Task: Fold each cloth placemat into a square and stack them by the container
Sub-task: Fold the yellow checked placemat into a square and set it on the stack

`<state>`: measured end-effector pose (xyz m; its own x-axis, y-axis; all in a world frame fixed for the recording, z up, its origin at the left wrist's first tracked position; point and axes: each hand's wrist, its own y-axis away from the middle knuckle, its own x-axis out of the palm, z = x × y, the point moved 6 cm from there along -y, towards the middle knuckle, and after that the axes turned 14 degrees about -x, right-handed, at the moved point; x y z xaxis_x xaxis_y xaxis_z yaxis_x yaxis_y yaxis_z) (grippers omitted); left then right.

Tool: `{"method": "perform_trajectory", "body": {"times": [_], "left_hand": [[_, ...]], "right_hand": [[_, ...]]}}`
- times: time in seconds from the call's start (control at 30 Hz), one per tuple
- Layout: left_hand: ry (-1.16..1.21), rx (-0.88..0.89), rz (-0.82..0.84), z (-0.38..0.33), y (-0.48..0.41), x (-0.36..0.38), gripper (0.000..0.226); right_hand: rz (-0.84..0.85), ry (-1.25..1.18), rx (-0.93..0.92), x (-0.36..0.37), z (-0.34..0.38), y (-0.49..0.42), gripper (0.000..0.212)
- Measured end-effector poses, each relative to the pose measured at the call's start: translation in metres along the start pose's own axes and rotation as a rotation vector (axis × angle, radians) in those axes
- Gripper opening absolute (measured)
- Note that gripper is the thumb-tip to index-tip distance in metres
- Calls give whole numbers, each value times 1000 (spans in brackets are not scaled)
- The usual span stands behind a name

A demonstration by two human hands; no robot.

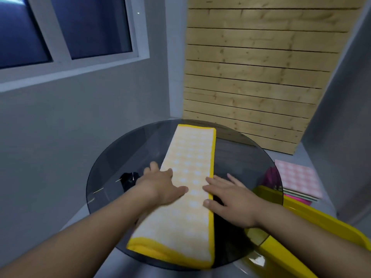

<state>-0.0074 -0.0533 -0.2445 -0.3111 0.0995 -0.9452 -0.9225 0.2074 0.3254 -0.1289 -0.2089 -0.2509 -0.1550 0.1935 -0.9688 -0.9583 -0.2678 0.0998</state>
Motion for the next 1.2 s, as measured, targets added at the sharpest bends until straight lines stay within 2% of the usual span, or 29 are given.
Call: {"method": "perform_trajectory", "body": {"times": [0.1, 0.2, 0.3, 0.43, 0.5, 0.57, 0.63, 0.7, 0.8, 0.97, 1.2], "left_hand": [[-98, 115, -23, 7, 11, 0, 65], [-35, 407, -115, 12, 27, 7, 46], [101, 620, -131, 20, 47, 18, 55], [176, 593, -18, 27, 55, 36, 88], [142, 575, -15, 28, 58, 44, 96], [97, 579, -60, 30, 61, 48, 96], [107, 617, -127, 31, 68, 46, 91], [217, 682, -224, 31, 78, 38, 71], [410, 734, -166, 31, 95, 38, 44], [497, 730, -15, 38, 110, 58, 43], [622, 691, -102, 42, 118, 60, 27]], "right_hand": [[-11, 33, -26, -2, -14, 5, 65], [-30, 6, -28, 4, -21, 5, 68], [-48, -13, -20, 10, -23, 5, 69], [-190, -144, -67, 2, 6, 13, 47], [-233, -225, -126, -2, 31, 22, 31], [-191, -276, -177, 4, 53, 31, 23], [-141, -293, -204, 14, 66, 39, 21], [-143, -320, -194, 19, 69, 43, 22], [-155, -359, -172, 23, 71, 46, 23], [-168, -335, -155, 31, 74, 53, 31], [-242, -324, -129, 33, 75, 58, 31]]}}
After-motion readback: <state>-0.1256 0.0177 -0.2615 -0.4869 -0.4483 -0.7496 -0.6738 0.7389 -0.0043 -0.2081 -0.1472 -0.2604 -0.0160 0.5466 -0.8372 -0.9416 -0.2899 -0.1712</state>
